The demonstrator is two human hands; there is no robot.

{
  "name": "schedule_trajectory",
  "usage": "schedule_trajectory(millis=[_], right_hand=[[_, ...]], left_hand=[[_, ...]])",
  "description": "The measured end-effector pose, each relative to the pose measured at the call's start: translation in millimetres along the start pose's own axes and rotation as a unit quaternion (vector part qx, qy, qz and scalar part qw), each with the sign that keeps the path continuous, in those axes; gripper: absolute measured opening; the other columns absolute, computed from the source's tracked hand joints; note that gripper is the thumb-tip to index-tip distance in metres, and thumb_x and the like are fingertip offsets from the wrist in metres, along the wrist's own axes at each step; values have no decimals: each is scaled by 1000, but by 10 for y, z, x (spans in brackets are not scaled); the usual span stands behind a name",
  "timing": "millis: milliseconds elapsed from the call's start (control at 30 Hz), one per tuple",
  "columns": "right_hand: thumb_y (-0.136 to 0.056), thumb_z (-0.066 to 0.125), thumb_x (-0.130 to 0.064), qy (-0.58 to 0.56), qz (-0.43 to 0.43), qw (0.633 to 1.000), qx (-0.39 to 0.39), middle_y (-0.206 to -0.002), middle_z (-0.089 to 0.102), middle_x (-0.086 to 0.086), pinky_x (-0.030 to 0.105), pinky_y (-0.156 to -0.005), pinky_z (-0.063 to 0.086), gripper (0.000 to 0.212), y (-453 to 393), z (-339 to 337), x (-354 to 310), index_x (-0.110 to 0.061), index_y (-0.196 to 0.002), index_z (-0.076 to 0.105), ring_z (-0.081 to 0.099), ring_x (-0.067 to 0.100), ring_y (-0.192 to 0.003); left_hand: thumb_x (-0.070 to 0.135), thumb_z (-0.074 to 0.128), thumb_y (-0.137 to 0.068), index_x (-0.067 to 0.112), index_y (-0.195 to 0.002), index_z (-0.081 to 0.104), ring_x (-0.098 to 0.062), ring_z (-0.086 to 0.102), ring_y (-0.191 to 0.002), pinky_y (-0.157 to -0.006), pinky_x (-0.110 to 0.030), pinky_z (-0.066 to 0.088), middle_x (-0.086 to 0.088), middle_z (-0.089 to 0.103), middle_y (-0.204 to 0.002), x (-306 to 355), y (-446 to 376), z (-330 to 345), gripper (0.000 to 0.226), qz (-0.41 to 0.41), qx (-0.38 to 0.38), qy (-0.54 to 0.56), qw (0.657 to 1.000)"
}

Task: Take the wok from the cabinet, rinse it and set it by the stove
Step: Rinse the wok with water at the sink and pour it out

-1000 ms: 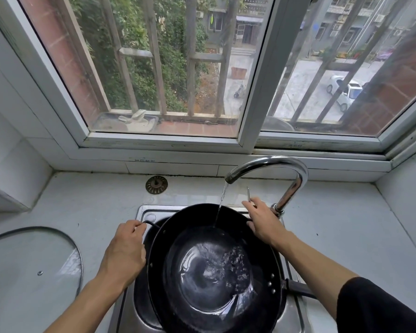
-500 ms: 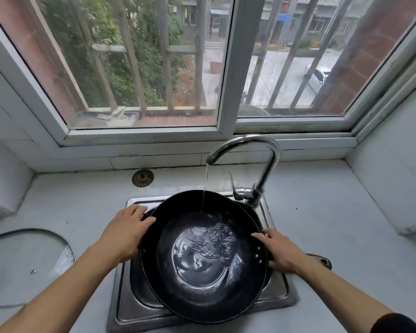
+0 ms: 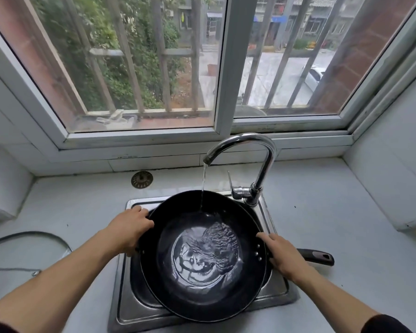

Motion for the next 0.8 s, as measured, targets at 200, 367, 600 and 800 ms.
schedule_trajectory(millis=[200,367,600,800], right_hand=[[-75,61,-1,-5,-49,997,51,-104,56,5,38,-82,48,68,68,-213,-29,-25,-137,45,56,28,-97],[-70,66,-3,55,-53,993,86,-93,58,1,38,-67,50,69,107,-476,-50,-32,-131,51,59,28,-83],[-52,73,1,118,-68,981,141,-77,56,-4,35,-50,46,77,254,-821,-122,-32,-119,55,56,24,-63],[-53,73,4,150,-60,974,160,-75,54,-3,35,-48,45,77,368,-974,-104,-30,-119,53,53,25,-60]], left_hand=[[37,81,-54,33,-129,50,-18,38,-115,-90,-32,46,4,43,-125,-38,138,113,81,-2,21,30,999],[36,81,-53,34,-132,49,-17,37,-114,-90,-30,47,6,42,-123,-41,228,193,85,-1,30,78,996],[41,82,-55,32,-137,46,-17,35,-121,-99,-27,40,5,41,-130,-19,241,279,90,19,50,123,991],[40,80,-54,32,-136,49,-14,35,-111,-93,-22,36,8,43,-123,0,139,241,88,42,66,141,987]])
Point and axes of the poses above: each hand's wrist, its own y-axis away from the middle knuckle, its own z-axis out of the palm, x = y × z, the point moved 1 cm from there along -y, towards the middle knuckle
